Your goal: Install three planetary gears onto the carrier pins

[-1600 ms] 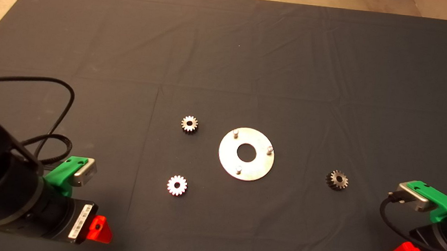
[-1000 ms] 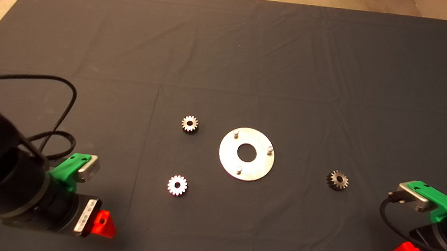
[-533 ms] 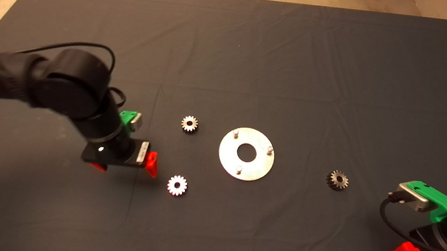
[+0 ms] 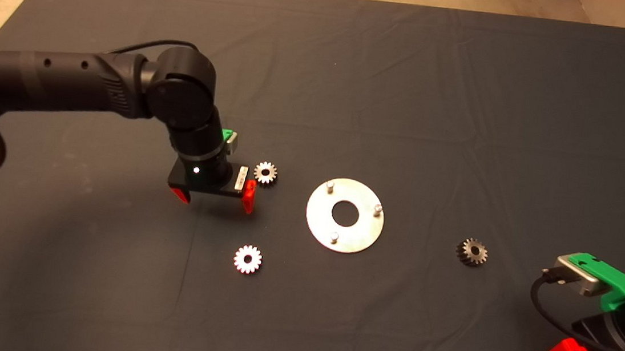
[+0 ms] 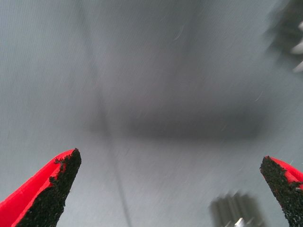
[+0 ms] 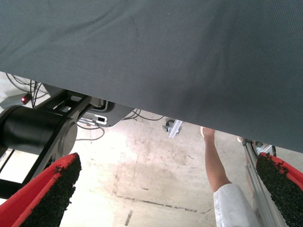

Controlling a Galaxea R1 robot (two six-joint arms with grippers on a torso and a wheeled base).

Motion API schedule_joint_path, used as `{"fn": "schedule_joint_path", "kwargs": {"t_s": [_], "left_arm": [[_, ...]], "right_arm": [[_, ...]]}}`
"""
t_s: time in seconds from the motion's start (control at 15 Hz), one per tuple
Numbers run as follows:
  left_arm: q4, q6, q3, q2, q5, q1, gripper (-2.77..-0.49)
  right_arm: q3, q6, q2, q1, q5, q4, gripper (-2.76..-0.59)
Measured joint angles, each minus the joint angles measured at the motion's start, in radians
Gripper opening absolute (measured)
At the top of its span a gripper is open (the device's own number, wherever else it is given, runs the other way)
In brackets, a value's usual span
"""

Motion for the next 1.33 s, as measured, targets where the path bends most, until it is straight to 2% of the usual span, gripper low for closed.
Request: {"fn": "schedule_joint_path", "kwargs": {"t_s": [0.13,0.27,0.4,0.47,0.67,0.8,1.07,1.2,1.33], "left_arm": [[0.000,0.018,-0.017,0.010,-0.023,-0.008,-0.51],[0.000,0.034,-0.040,0.004,-0.037,-0.009,-0.51],[0.000,0.037,-0.048,0.006,-0.045,-0.009,-0.51],[0.000,0.058,-0.059,0.011,-0.049,-0.010,-0.51],[0.000,0.091,-0.119,0.051,-0.055,-0.014,-0.51],[0.000,0.108,-0.137,0.073,-0.058,-0.014,-0.51],[0.000,0.108,-0.137,0.080,-0.112,-0.014,-0.51],[0.000,0.116,-0.137,0.080,-0.148,-0.014,-0.51],[0.002,0.124,-0.136,0.083,-0.171,-0.014,-0.51]], "right_arm": [[0.000,0.000,0.000,0.000,0.001,0.001,-0.61],[0.000,0.000,0.000,0.000,0.001,0.002,-0.61],[0.000,0.000,0.000,0.000,0.001,0.003,-0.61],[0.000,0.000,0.000,0.000,0.000,0.003,-0.61],[0.000,0.000,0.000,0.000,0.001,0.003,-0.61],[0.000,0.000,0.000,0.000,0.001,0.004,-0.61],[0.000,0.000,0.000,0.000,0.001,0.004,-0.61],[0.000,0.000,0.000,0.000,0.001,0.004,-0.61],[0.000,0.000,0.000,0.000,0.001,0.004,-0.61]]}}
